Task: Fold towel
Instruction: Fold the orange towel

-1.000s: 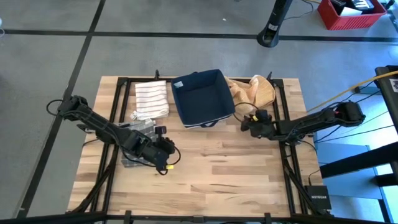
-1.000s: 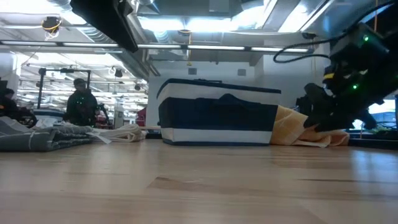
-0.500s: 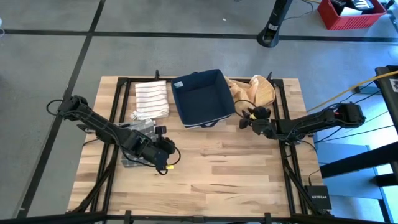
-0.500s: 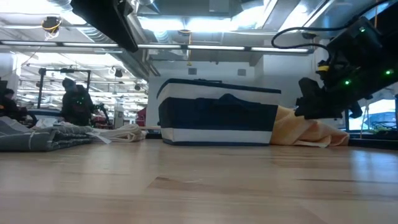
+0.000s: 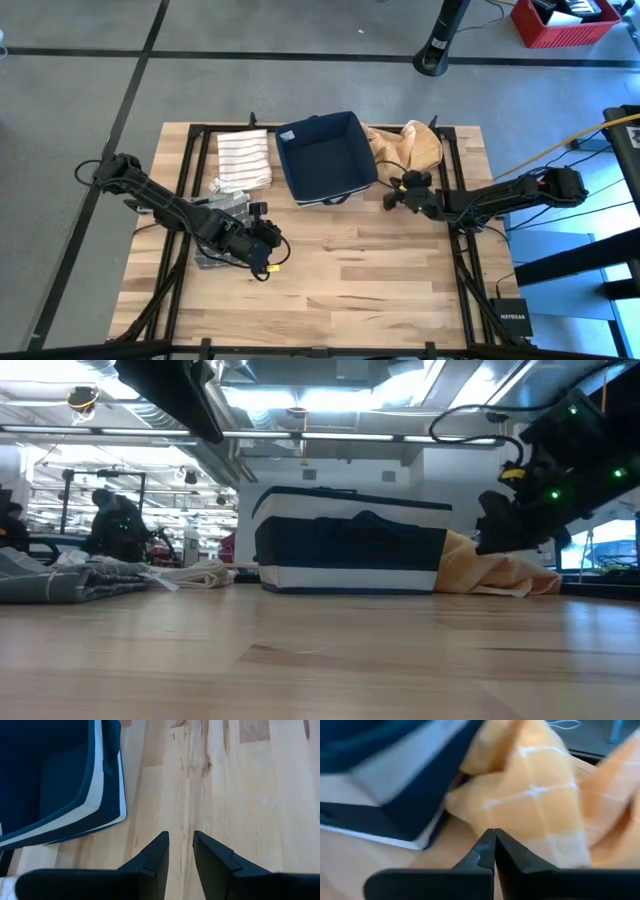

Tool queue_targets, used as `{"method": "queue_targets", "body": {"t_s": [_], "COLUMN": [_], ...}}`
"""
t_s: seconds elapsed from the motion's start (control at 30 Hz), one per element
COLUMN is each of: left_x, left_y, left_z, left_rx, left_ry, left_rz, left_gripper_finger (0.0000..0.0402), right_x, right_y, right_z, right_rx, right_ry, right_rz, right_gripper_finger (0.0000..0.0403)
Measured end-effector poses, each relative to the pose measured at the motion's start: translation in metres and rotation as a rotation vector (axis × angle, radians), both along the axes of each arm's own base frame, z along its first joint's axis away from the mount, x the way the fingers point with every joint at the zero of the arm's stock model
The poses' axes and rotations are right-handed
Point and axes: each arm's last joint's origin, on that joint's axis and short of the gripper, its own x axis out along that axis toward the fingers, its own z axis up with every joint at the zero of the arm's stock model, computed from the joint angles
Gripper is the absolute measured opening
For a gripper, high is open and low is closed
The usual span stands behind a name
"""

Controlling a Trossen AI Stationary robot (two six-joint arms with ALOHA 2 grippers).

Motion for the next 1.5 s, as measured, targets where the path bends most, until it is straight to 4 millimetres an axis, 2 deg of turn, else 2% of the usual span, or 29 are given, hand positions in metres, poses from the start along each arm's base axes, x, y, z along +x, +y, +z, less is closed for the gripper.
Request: {"method": "queue_targets", "body": {"t_s": [0.13, 0.23, 0.43, 0.6, 0.67, 0.73, 0.87, 0.97, 1.1, 1.27, 1.5], "left_x": [0.0, 0.0, -0.001, -0.003, -0.004, -0.005, -0.004, -0.004, -0.004, -0.004, -0.002], "left_y": [0.0, 0.0, -0.001, 0.001, 0.001, 0.001, 0.002, 0.002, 0.002, 0.003, 0.007], "left_z": [0.0, 0.0, -0.001, -0.007, -0.01, -0.012, -0.012, -0.012, -0.012, -0.012, -0.012], "left_rx": [0.0, -0.002, -0.022, -0.032, -0.031, -0.031, -0.032, -0.031, -0.023, 0.001, 0.002], "left_ry": [0.0, 0.001, -0.005, 0.004, 0.011, 0.013, 0.011, 0.012, 0.016, 0.027, 0.028], "left_rz": [0.0, 0.004, 0.028, 0.053, 0.059, 0.06, 0.063, 0.062, 0.051, 0.023, 0.039], "left_gripper_finger": [0.0081, 0.0081, 0.0081, 0.0081, 0.0081, 0.0081, 0.0082, 0.0082, 0.0082, 0.0082, 0.0082], "right_x": [0.013, 0.022, 0.024, 0.023, 0.022, 0.019, 0.01, -0.001, -0.007, -0.006, -0.01], "right_y": [0.002, 0.011, 0.044, 0.079, 0.088, 0.091, 0.08, 0.066, 0.047, 0.022, -0.006], "right_z": [0.015, 0.028, 0.048, 0.067, 0.072, 0.072, 0.064, 0.049, 0.032, 0.02, 0.002], "right_rx": [-0.009, -0.002, 0.048, 0.077, 0.089, 0.114, 0.156, 0.169, 0.205, 0.271, 0.35], "right_ry": [0.031, 0.101, 0.351, 0.365, 0.356, 0.348, 0.363, 0.38, 0.38, 0.351, 0.317], "right_rz": [0.125, 0.228, 0.463, 0.625, 0.661, 0.627, 0.39, 0.204, 0.061, -0.034, -0.026], "right_gripper_finger": [0.0004, 0.0004, 0.0002, 0.0001, 0.0001, 0.0003, 0.0032, 0.0074, 0.0138, 0.0189, 0.0191]}}
